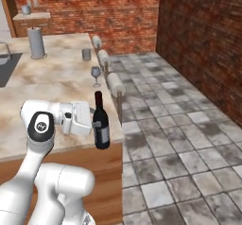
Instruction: There is a wine glass and glass cup on the dining counter. Place the wine bottle next to the wine glass and the juice bottle next to the glass cup.
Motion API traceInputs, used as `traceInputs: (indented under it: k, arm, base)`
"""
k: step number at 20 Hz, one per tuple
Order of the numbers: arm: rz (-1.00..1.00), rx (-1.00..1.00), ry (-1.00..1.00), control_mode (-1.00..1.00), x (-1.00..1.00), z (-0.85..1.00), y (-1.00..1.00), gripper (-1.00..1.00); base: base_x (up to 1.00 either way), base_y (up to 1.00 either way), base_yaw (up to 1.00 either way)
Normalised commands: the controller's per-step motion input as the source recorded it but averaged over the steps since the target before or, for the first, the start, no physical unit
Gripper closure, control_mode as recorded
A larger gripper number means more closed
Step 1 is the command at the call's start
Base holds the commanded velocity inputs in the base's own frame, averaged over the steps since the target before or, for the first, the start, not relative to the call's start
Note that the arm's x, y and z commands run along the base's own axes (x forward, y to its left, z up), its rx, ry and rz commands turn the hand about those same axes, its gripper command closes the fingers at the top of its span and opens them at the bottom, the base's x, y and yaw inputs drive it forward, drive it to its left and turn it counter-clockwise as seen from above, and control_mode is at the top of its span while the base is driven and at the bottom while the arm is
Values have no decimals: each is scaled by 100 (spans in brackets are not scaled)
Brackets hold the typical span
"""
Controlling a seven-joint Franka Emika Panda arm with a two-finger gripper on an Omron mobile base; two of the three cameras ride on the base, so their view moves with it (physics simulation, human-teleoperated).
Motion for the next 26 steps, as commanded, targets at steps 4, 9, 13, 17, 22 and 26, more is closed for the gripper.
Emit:
traceInputs:
  k: [4, 9, 13, 17, 22, 26]
  arm:
    - [0, 0, 0, 100, 0, 0, 0, 100]
    - [0, 0, 0, 100, 0, 0, 0, 100]
    - [0, 0, 0, 100, 0, 0, 0, 100]
    - [0, 0, 0, 100, 0, 0, 0, 100]
    - [0, 0, 0, 100, 0, 0, 0, 100]
    - [0, 0, 0, 100, 0, 0, 0, 100]
  base:
    - [43, -37, 30]
    - [35, -39, 30]
    - [33, -41, 28]
    - [31, -41, 30]
    - [29, -41, 31]
    - [26, -41, 33]
